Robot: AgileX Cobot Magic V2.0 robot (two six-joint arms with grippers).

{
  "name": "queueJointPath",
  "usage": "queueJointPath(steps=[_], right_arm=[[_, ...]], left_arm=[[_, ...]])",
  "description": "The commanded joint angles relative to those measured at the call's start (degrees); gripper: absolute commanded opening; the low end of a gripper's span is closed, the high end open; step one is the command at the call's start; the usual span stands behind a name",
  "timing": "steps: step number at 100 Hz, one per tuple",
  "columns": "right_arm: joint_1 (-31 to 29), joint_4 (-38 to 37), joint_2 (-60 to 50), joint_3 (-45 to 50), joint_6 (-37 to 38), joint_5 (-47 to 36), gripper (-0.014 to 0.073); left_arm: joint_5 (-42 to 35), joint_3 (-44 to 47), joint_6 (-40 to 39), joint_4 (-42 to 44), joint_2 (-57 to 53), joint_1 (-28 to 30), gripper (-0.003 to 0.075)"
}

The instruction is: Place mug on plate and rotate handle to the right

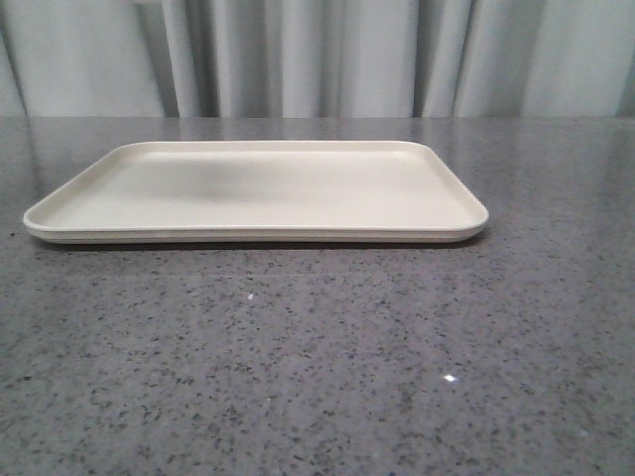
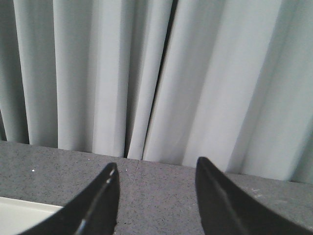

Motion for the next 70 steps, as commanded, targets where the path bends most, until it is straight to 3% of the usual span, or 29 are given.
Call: queueJointPath(steps=[1,43,70], right_arm=[[-0.1,-0.6,0.4,-1.6,-0.4,-3.6,0.0371],[-0.1,-0.6,0.4,-1.6,-0.4,-1.7,0.0371],[-0.1,-0.6,0.4,-1.6,-0.4,-1.7,0.0371]], left_arm=[[-2.4,-3.1,-0.1,-1.1,1.1,-2.2,-0.0020],[-2.9,-3.1,-0.1,-1.1,12.5,-7.8,-0.0020],[-3.4,-3.1,-0.1,-1.4,14.7,-8.4,-0.0020]])
